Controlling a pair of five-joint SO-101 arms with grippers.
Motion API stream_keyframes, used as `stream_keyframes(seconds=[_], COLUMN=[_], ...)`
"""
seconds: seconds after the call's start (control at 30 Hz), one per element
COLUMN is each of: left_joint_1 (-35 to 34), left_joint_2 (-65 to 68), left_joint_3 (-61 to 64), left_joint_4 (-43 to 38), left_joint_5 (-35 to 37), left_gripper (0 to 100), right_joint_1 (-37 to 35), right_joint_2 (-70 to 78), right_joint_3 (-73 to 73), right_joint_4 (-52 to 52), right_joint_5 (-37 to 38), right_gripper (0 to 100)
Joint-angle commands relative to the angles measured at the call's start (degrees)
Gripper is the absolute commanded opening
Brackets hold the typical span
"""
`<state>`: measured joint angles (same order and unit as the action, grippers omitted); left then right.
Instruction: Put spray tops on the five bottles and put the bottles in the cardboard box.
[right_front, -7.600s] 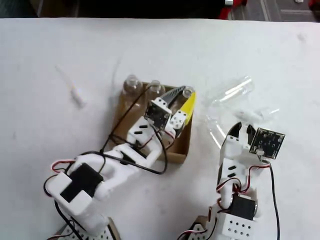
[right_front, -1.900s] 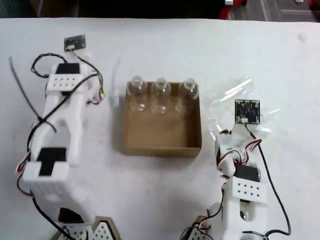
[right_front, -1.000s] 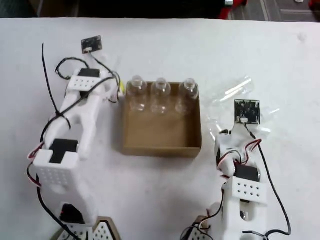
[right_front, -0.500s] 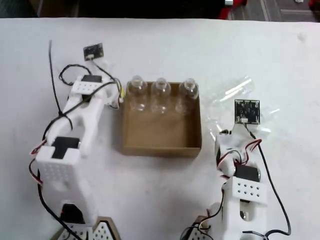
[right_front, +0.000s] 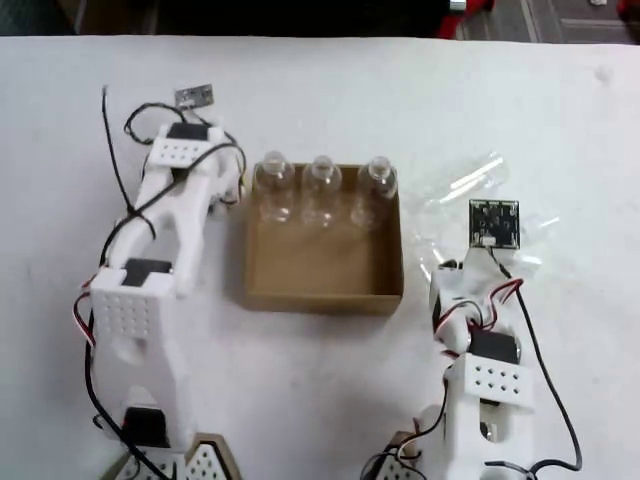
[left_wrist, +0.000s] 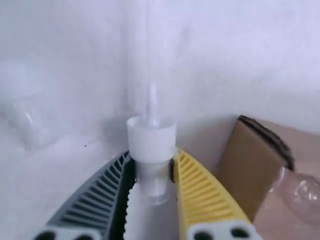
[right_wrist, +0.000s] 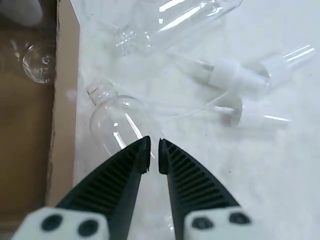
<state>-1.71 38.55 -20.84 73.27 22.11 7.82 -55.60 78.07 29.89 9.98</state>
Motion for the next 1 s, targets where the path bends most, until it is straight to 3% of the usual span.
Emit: stream_keyframes(seconds=[0.0, 0.17, 0.23, 0.43, 0.57, 0.7, 0.8, 0.97], left_joint_1=[-0.84, -7.25, -11.21, -18.95, -17.98, -16.31, -18.07, -20.0], left_joint_2=[-5.41, -12.0, -14.2, -23.52, -32.04, -41.19, -47.16, -52.79], left_joint_3=[-13.71, -28.04, -29.36, -12.48, 2.11, 14.95, 22.51, 34.99], left_joint_4=[13.54, 27.6, 29.45, 29.27, 29.1, 28.84, 23.91, 5.98], left_joint_5=[0.53, 1.67, 5.01, 17.76, 23.47, 24.26, 26.64, 27.6], left_gripper=[2, 2, 2, 2, 2, 2, 3, 2], right_joint_1=[0.57, 0.57, 0.57, 0.57, 0.57, 0.57, 0.57, 0.57], right_joint_2=[0.4, 0.4, 0.31, 0.13, 0.22, 0.31, 0.31, 0.4], right_joint_3=[0.53, 0.88, 0.88, 0.88, 0.88, 0.88, 0.88, 0.97], right_joint_4=[-2.86, -3.82, -3.82, -3.74, -3.74, -3.65, -3.56, -3.56], right_joint_5=[0.62, 0.62, 0.62, 0.62, 0.62, 0.62, 0.62, 0.62], right_gripper=[2.1, 2.1, 2.1, 2.1, 2.1, 2.1, 2.1, 2.1])
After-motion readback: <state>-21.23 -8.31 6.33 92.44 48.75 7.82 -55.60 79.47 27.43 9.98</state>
